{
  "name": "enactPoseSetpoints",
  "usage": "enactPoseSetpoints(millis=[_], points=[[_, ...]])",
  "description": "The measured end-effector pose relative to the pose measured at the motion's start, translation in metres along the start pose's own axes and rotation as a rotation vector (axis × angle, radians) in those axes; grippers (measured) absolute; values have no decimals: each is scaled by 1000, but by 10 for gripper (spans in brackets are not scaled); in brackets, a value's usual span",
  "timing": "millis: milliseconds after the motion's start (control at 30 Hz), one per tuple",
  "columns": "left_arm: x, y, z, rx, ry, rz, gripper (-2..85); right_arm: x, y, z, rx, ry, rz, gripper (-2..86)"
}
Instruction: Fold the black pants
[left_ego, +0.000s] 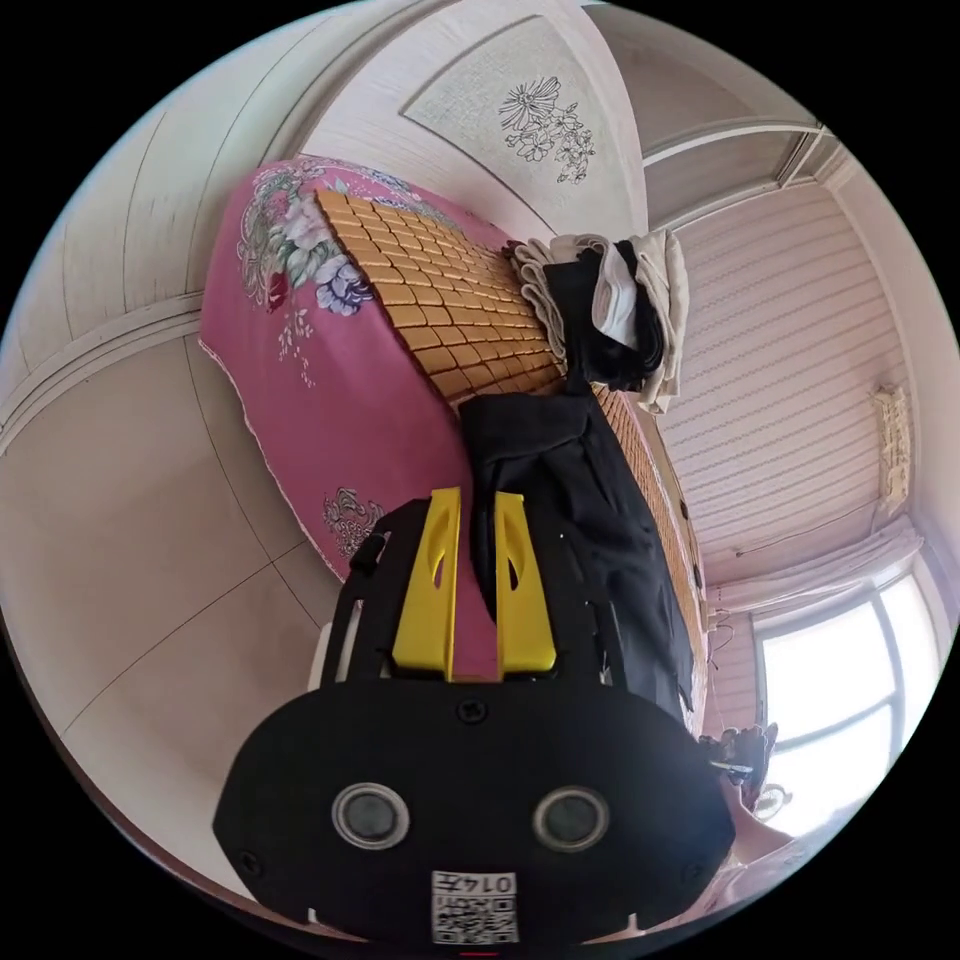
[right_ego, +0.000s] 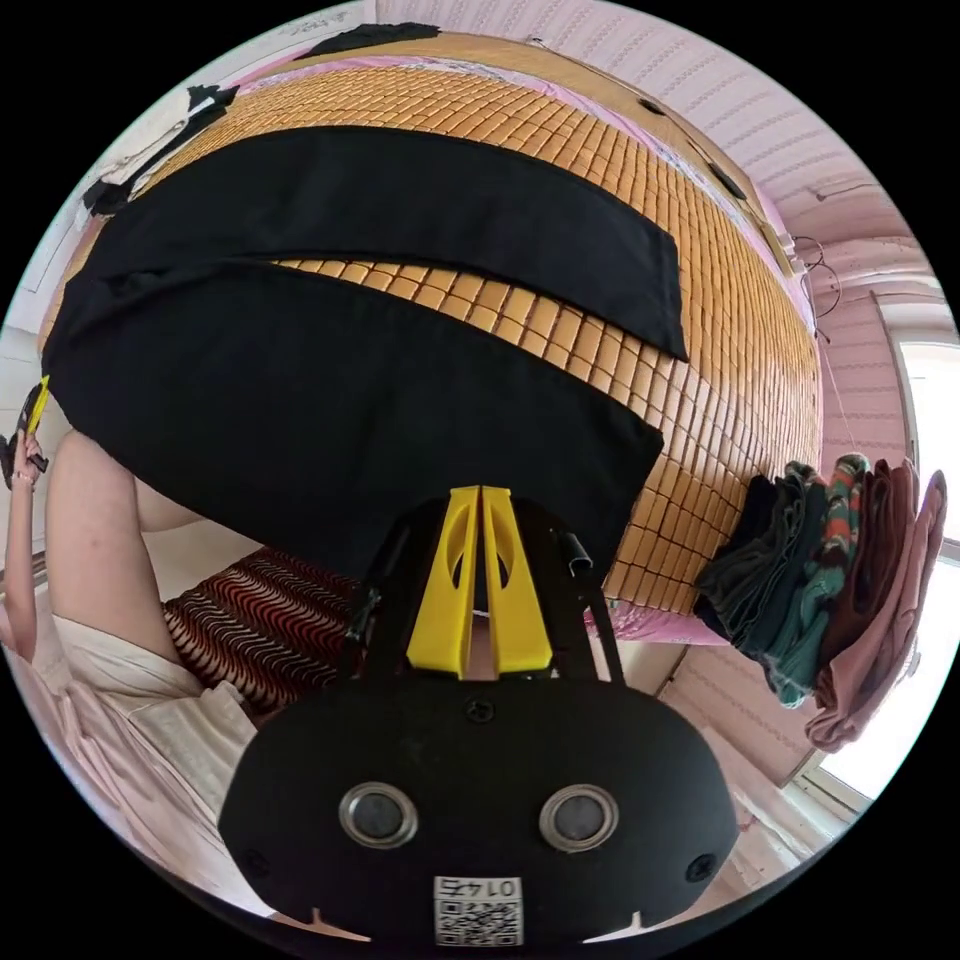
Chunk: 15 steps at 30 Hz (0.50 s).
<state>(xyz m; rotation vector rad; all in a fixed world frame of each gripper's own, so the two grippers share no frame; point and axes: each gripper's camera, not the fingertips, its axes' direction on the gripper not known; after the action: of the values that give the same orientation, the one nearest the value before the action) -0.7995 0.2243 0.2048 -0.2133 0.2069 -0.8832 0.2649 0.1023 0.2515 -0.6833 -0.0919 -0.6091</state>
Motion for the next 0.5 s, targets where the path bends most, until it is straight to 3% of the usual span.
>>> enactPoseSetpoints(millis=[133, 267, 500], points=[[35, 18, -16, -14, -16, 150, 58, 48, 28, 13, 21, -144, 195, 97], [101, 35, 0, -90, -50, 392, 53, 63, 42, 22, 34, -85, 212, 69], [202, 42, 75, -183, -36, 596, 54, 91, 16, 19, 175, -109, 163, 10]])
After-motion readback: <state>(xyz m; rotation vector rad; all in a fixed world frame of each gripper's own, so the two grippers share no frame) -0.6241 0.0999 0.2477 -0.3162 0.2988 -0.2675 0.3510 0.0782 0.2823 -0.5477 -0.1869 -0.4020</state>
